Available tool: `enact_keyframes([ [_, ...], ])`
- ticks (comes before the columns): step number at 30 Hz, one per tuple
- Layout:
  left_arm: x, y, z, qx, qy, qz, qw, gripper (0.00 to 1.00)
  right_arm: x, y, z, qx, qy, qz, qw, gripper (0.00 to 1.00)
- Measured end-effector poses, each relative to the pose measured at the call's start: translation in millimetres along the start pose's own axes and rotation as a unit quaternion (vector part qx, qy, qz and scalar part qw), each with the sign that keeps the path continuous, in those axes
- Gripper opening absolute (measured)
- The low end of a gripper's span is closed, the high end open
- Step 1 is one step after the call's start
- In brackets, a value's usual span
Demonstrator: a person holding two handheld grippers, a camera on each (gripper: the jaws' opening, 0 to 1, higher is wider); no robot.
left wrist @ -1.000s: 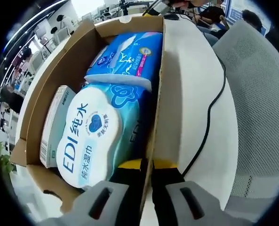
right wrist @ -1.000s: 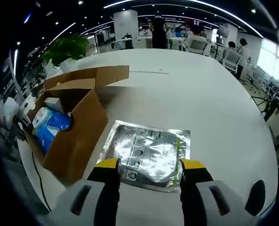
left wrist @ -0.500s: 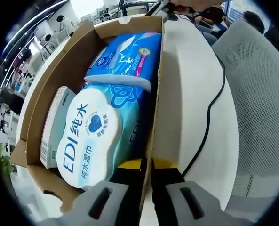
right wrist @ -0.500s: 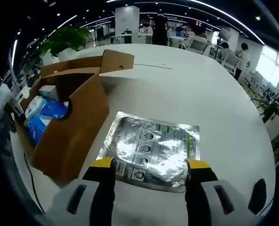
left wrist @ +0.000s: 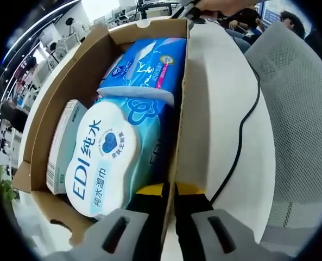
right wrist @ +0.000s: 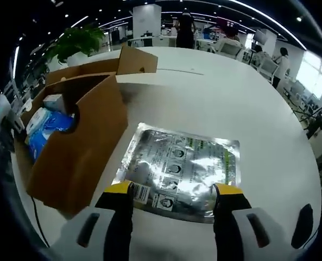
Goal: Operate the shoe box by opening the lid, removing the specified soft item, and placing it in the target area until the item is outside and the box remains undamaged.
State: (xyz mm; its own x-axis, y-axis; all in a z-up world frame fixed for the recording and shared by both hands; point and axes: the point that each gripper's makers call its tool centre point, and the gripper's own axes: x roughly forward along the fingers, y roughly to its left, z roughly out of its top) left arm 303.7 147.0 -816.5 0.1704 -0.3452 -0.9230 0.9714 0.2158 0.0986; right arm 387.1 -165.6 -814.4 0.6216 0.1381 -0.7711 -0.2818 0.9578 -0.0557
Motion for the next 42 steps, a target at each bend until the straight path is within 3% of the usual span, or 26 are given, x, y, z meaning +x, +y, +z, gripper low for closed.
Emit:
enact_keyframes([
  [4, 0, -0.1, 0.4, 0.0, 0.0, 0.0, 1.0, 0.04, 2, 1, 2.4, -0.001, -0.017, -0.004, 0.9998, 0.58],
  [42, 0, 0.0, 1.2, -0.004, 0.0, 0.0, 1.0, 0.04, 30, -15, 34.8, 0.0, 0.008, 0.006, 1.0, 0.56],
])
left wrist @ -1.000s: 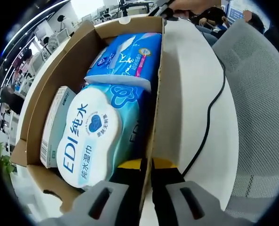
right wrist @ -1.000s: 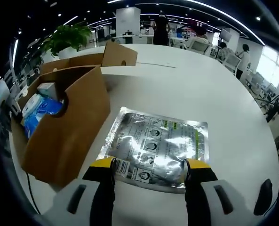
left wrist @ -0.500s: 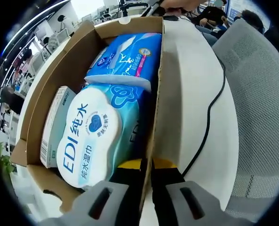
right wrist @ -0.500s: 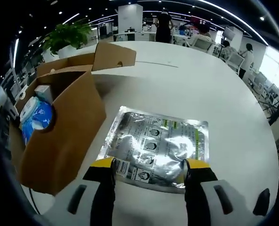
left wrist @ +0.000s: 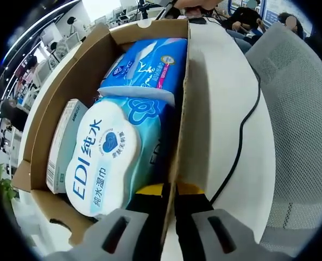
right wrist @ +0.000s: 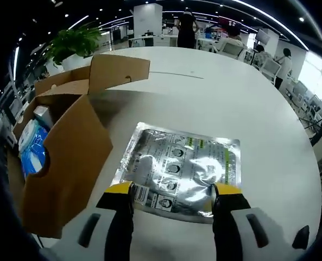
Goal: Operate the shoe box by opening the lid, removing the specified soft item, and placing it in the target area until the item is outside and the box remains undamaged.
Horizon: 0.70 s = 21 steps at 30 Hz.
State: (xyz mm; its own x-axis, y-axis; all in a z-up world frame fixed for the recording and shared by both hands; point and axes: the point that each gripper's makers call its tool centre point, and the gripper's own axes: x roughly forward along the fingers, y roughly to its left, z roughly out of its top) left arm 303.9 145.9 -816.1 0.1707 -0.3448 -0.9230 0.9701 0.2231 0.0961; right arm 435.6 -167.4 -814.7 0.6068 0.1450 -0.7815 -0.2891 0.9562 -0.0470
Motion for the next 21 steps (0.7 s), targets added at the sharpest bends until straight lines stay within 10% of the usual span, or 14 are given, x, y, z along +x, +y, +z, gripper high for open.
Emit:
enact_keyframes([
  [21, 1, 0.5, 0.9, 0.001, 0.0, 0.0, 1.0, 0.04, 10, -5, 10.9, -0.005, 0.017, 0.005, 0.9998, 0.56],
])
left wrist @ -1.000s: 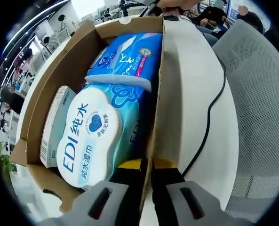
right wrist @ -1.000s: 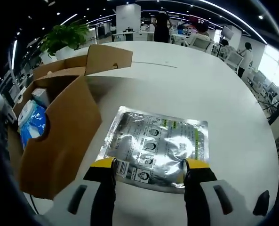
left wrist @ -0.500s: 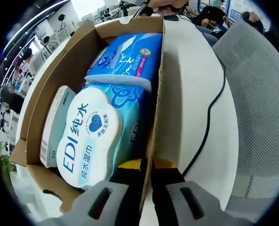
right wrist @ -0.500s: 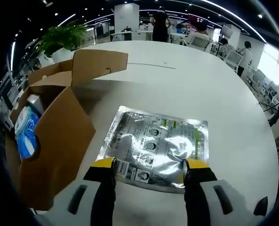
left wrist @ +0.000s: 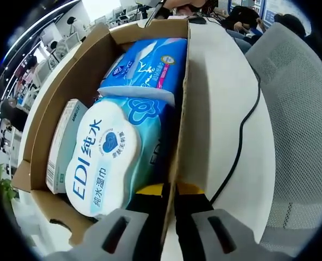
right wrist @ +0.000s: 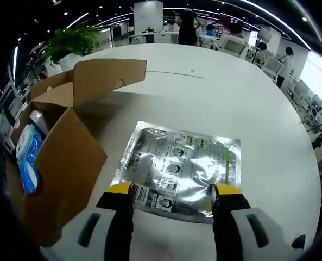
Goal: Operate the shoe box by opening the lid, removing the specified soft item, and placing it in the target area until the item is outside and the box remains undamaged.
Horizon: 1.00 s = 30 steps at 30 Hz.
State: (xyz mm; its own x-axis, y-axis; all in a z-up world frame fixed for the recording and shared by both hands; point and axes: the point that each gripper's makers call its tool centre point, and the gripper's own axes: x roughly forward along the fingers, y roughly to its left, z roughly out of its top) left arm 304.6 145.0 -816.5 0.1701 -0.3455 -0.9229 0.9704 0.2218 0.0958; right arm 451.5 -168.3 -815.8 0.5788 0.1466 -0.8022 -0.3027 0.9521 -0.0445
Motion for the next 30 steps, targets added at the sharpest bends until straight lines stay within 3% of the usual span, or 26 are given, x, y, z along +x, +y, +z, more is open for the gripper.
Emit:
enact_keyframes([
  [5, 0, 0.2, 0.2, 0.0, 0.0, 0.0, 1.0, 0.04, 0, -1, 1.6, 0.001, 0.002, 0.006, 1.0, 0.57],
  [11, 0, 0.5, 0.4, -0.001, 0.001, 0.0, 1.0, 0.04, 0, 0, 2.8, 0.025, 0.003, 0.012, 0.9996, 0.69],
  [16, 1, 0.4, 0.4, 0.0, 0.001, 0.0, 1.0, 0.04, -8, 0, 7.9, 0.029, -0.01, 0.016, 0.9994, 0.71],
  [22, 0, 0.6, -0.1, 0.001, 0.001, -0.001, 1.0, 0.04, -23, -2, 10.8, 0.035, -0.016, 0.021, 0.999, 0.71],
  [27, 0, 0.3, -0.8, 0.001, 0.0, -0.001, 1.0, 0.04, -37, 4, 5.2, 0.003, -0.013, 0.046, 0.9988, 0.67],
  [30, 0, 0.5, -1.1, 0.001, 0.001, -0.001, 1.0, 0.04, -47, 17, 5.6, 0.037, -0.026, 0.07, 0.9965, 0.62],
])
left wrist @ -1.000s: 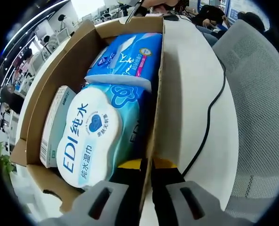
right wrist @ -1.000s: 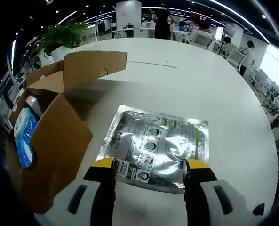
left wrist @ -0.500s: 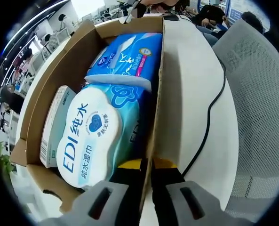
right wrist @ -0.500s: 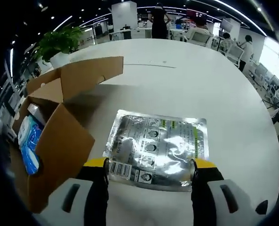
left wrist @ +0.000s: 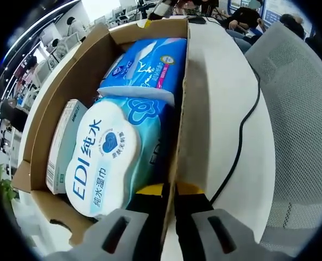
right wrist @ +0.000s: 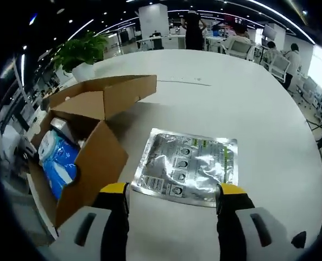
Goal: Operate the shoe box by opening the lid, removing the specified soft item, and placing it in the target area until the item is outside and the box remains undamaged.
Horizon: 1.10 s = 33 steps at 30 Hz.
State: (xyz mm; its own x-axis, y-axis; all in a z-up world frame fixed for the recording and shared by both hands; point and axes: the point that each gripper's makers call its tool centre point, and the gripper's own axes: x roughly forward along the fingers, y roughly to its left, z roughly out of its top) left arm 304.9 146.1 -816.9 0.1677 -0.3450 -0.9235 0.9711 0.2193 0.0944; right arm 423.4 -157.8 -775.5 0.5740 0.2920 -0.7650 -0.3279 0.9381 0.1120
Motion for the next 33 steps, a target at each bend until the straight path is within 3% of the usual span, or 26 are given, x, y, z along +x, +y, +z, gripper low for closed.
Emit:
enact_keyframes([
  [5, 0, -0.7, -0.3, 0.0, 0.0, -0.001, 1.0, 0.04, -11, 14, 1.9, -0.019, -0.013, 0.008, 0.9997, 0.62],
  [7, 0, -1.0, -0.3, 0.0, 0.0, 0.0, 1.0, 0.04, -17, 19, 9.4, -0.032, -0.029, 0.019, 0.9989, 0.62],
  [8, 0, -1.0, -0.4, 0.0, 0.0, 0.0, 1.0, 0.04, -20, 21, 16.7, -0.059, -0.049, 0.025, 0.9968, 0.61],
  [11, 0, -1.1, -0.3, -0.001, 0.0, 0.0, 1.0, 0.04, -29, 18, 15.1, -0.094, -0.041, 0.009, 0.9947, 0.59],
  [13, 0, -1.2, -0.4, -0.001, -0.001, 0.0, 1.0, 0.04, -36, 22, 14.4, -0.091, -0.049, 0.018, 0.9945, 0.56],
  [15, -1, -1.3, -0.2, 0.0, -0.001, 0.001, 1.0, 0.04, -41, 26, 4.8, -0.102, -0.03, 0.029, 0.9939, 0.55],
  [18, -1, -1.4, -0.3, 0.002, -0.002, 0.001, 1.0, 0.04, -47, 25, -4.2, -0.158, -0.017, 0.021, 0.9871, 0.55],
  [21, -1, -0.9, -0.3, 0.002, -0.002, 0.001, 1.0, 0.04, -56, 35, -4.8, -0.174, -0.017, 0.04, 0.9838, 0.55],
  [23, -1, -0.8, -0.3, 0.002, -0.002, 0.001, 1.0, 0.04, -63, 50, -1.2, -0.208, -0.032, 0.078, 0.9744, 0.47],
  [24, -1, -0.7, -0.4, 0.002, -0.002, 0.001, 1.0, 0.04, -66, 52, 0.0, -0.221, -0.038, 0.078, 0.9713, 0.43],
  [28, -1, -0.7, -0.3, 0.001, -0.003, 0.002, 1.0, 0.04, -76, 61, -7.3, -0.213, -0.04, 0.066, 0.9739, 0.44],
  [33, -1, -0.7, -0.4, 0.001, -0.002, 0.002, 1.0, 0.04, -85, 90, -11.1, -0.276, -0.02, 0.113, 0.9543, 0.44],
])
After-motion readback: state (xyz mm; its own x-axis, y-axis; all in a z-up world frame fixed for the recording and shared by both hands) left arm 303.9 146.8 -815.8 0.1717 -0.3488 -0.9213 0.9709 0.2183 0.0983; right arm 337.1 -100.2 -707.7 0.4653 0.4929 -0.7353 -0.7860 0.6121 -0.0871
